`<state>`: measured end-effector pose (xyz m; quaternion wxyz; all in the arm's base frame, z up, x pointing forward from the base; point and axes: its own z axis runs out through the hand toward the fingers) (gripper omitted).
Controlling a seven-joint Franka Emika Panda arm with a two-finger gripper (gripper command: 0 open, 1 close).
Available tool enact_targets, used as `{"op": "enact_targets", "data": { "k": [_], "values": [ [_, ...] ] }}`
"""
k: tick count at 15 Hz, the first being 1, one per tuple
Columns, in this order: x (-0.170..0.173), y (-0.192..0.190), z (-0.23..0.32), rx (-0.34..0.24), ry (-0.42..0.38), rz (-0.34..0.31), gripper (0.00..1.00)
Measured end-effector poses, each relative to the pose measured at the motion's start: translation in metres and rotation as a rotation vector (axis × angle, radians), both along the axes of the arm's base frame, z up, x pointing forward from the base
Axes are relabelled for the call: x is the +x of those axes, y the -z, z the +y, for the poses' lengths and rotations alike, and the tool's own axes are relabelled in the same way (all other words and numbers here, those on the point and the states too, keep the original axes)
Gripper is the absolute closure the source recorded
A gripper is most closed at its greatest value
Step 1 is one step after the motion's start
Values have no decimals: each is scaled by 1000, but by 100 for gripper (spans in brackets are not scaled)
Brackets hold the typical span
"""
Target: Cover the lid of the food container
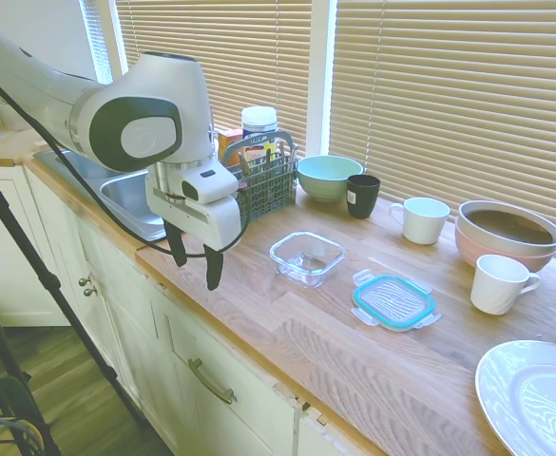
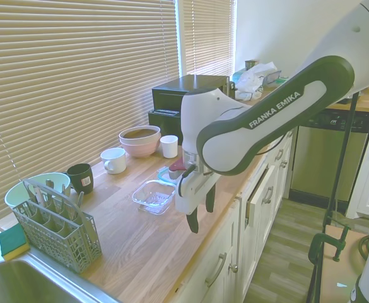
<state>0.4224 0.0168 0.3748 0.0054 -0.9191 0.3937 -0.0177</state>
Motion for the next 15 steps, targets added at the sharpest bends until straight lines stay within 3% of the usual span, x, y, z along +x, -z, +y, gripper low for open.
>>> {"op": "enact_targets", "data": {
  "k": [7, 15],
  "values": [
    [3, -4, -41, 14, 61, -13, 0],
    [21, -37, -160, 89, 128, -78, 0]
  ]
}}
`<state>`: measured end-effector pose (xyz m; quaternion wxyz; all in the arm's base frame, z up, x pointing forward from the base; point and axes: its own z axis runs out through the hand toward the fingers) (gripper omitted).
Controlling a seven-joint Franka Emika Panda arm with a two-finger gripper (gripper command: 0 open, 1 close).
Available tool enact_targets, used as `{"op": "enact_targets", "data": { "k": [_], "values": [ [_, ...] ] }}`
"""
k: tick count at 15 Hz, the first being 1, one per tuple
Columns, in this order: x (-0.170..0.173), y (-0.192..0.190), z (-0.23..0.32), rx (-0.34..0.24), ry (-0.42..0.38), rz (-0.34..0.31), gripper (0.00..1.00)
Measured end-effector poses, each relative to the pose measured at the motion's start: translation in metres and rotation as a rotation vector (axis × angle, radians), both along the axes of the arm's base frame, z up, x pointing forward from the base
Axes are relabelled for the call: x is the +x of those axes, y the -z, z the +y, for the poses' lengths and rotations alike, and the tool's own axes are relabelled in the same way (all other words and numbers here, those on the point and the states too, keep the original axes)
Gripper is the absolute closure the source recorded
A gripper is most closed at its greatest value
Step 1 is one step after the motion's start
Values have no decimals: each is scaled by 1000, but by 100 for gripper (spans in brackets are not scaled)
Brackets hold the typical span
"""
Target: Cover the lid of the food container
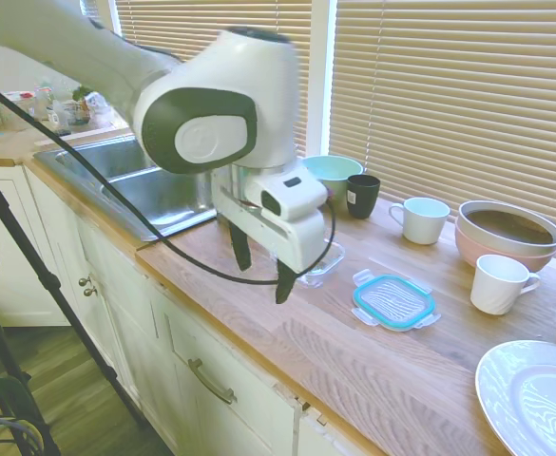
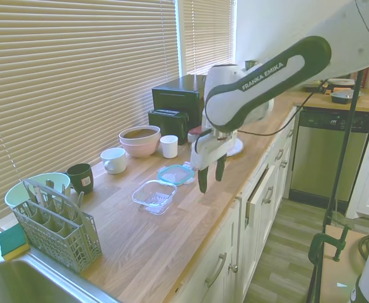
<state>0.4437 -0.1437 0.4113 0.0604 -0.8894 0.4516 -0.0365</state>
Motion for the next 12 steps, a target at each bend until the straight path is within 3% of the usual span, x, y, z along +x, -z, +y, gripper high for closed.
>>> {"op": "enact_targets", "data": {
  "k": [8, 12],
  "values": [
    [63, -13, -82, 32, 4, -26, 0],
    [99, 1, -115, 114, -32, -28, 0]
  ]
}}
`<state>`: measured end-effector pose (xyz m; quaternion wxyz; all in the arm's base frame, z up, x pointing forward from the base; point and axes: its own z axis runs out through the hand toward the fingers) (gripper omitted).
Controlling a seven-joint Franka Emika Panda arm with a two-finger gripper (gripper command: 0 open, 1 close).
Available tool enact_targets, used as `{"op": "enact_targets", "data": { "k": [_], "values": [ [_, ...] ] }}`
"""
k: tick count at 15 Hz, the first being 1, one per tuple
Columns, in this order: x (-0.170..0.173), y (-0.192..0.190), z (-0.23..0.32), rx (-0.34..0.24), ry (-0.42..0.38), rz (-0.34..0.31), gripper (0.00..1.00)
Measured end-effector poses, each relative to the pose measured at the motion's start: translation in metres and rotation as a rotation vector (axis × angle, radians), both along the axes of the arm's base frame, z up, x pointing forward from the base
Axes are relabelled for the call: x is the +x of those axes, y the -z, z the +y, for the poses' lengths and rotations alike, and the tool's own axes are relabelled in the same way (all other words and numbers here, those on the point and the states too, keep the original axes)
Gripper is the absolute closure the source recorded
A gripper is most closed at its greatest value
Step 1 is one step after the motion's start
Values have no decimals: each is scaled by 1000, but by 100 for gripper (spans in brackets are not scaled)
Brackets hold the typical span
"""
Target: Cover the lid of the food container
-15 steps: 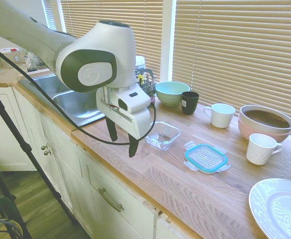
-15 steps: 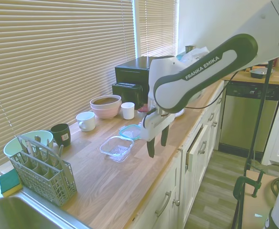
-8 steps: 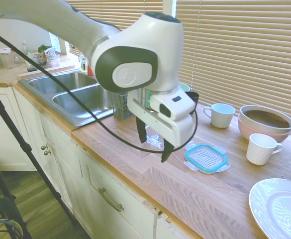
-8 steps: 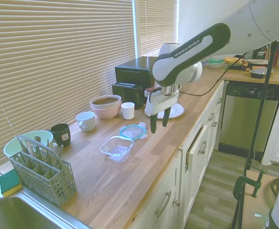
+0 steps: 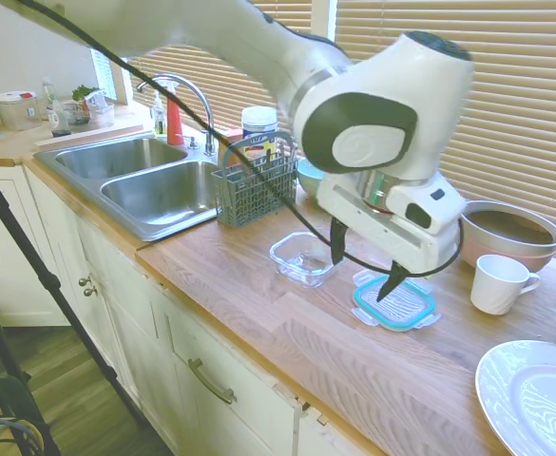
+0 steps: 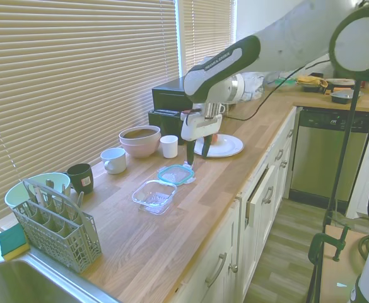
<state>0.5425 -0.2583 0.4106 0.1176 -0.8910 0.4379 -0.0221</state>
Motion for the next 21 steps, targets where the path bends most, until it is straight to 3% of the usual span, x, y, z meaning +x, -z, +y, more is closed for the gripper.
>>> {"op": "enact_targets", "data": {
  "k": [4, 11, 21],
  "values": [
    [21, 26, -46, 45, 2, 6, 0],
    [40, 48, -92, 107, -49, -49, 0],
    [81, 84, -85, 138, -83, -56, 0]
  ]
}}
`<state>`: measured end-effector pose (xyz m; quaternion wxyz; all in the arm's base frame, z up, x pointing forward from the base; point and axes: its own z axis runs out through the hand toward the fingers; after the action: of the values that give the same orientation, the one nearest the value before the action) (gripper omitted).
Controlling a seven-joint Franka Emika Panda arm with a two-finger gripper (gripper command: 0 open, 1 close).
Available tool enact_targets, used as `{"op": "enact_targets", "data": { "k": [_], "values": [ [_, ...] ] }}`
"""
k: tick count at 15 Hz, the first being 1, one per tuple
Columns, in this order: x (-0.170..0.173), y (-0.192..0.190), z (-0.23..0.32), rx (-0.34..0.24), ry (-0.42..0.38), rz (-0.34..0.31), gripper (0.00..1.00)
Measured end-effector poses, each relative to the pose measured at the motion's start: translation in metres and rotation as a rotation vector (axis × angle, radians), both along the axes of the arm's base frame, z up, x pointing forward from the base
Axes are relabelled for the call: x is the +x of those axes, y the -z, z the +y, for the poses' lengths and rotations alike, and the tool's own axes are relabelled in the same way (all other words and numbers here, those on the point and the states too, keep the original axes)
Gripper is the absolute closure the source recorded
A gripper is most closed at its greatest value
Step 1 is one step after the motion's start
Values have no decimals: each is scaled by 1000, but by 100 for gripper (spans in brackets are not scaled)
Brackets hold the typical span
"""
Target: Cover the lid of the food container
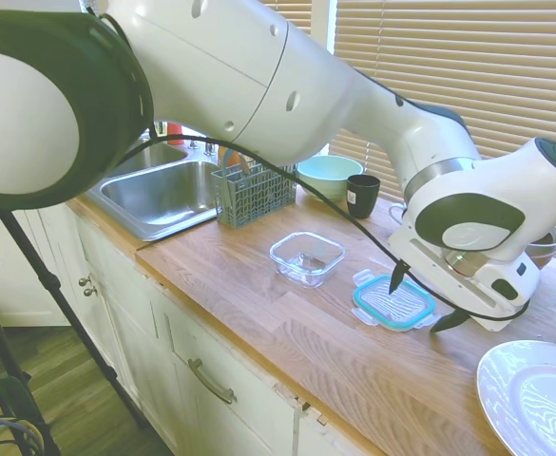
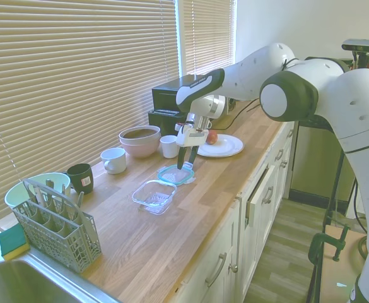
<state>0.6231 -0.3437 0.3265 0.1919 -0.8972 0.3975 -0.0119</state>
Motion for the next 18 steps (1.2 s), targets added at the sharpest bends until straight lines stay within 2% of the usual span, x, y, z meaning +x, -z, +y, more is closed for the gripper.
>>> {"op": "enact_targets", "data": {
  "k": [5, 6, 18],
  "values": [
    [7, 3, 2, 1, -2, -4, 0],
    [8, 3, 3, 2, -2, -4, 100],
    [9, 7, 2, -5, 14, 14, 100]
  ]
}}
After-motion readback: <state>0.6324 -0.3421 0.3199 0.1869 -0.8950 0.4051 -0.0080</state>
